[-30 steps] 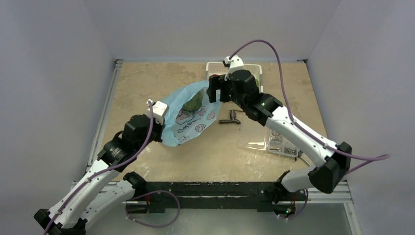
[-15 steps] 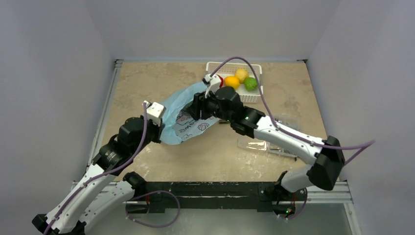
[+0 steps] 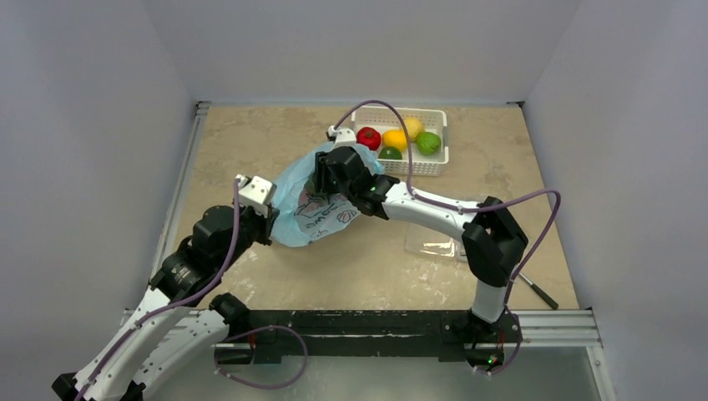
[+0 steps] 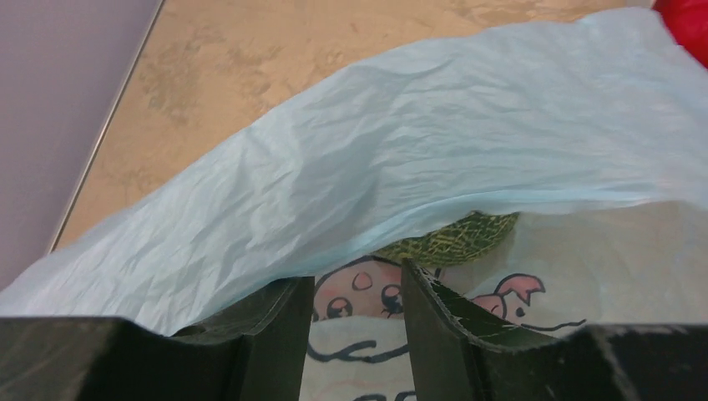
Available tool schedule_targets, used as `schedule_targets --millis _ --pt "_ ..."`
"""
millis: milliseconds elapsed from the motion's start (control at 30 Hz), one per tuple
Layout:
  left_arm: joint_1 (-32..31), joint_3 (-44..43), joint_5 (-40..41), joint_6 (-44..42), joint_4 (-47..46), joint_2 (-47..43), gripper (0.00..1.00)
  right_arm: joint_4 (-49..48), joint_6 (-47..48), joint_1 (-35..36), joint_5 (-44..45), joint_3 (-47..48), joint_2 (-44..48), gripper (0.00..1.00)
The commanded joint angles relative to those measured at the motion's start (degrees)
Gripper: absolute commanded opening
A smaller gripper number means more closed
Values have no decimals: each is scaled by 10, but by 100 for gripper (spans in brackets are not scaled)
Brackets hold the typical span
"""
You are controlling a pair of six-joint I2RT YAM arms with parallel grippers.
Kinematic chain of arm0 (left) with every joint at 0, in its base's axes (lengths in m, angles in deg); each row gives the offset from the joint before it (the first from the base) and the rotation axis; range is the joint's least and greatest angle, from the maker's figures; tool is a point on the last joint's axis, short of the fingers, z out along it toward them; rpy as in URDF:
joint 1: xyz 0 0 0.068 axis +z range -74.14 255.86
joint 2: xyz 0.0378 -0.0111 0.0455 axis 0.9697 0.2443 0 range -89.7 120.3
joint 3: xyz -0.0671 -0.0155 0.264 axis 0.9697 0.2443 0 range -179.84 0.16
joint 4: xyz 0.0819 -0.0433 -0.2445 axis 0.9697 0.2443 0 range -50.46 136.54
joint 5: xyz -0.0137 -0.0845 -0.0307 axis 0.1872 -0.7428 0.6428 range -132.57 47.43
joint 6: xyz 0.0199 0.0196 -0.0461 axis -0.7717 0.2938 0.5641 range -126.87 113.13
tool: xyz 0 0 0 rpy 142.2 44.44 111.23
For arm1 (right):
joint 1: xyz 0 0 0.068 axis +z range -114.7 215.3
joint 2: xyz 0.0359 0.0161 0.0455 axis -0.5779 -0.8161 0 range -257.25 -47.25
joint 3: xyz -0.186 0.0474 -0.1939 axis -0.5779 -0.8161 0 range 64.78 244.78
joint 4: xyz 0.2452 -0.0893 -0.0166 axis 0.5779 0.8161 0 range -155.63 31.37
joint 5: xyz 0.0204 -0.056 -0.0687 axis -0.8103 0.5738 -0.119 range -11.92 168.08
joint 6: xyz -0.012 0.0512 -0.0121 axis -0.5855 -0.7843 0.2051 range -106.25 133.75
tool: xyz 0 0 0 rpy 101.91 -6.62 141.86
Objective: Take the fake fruits out of the plastic bag
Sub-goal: Adjust the fake fruit in the plastic bag.
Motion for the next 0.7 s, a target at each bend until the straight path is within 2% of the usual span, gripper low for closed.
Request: schedule_targets --millis 0,200,333,467,667 --pt "-7 -15 -22 8 -17 2 0 -48 -46 -29 66 33 -15 43" --pt "-7 -16 -42 23 -25 0 0 -77 -101 -65 70 49 -51 44" --pt "-7 -4 -74 30 -63 -9 0 -77 -109 -79 90 79 -81 44" --pt "-7 -14 -78 35 -60 6 0 -108 -100 -87 91 104 -114 49" --pt "-7 -21 -93 61 -48 21 0 -80 -48 -89 10 182 -168 51"
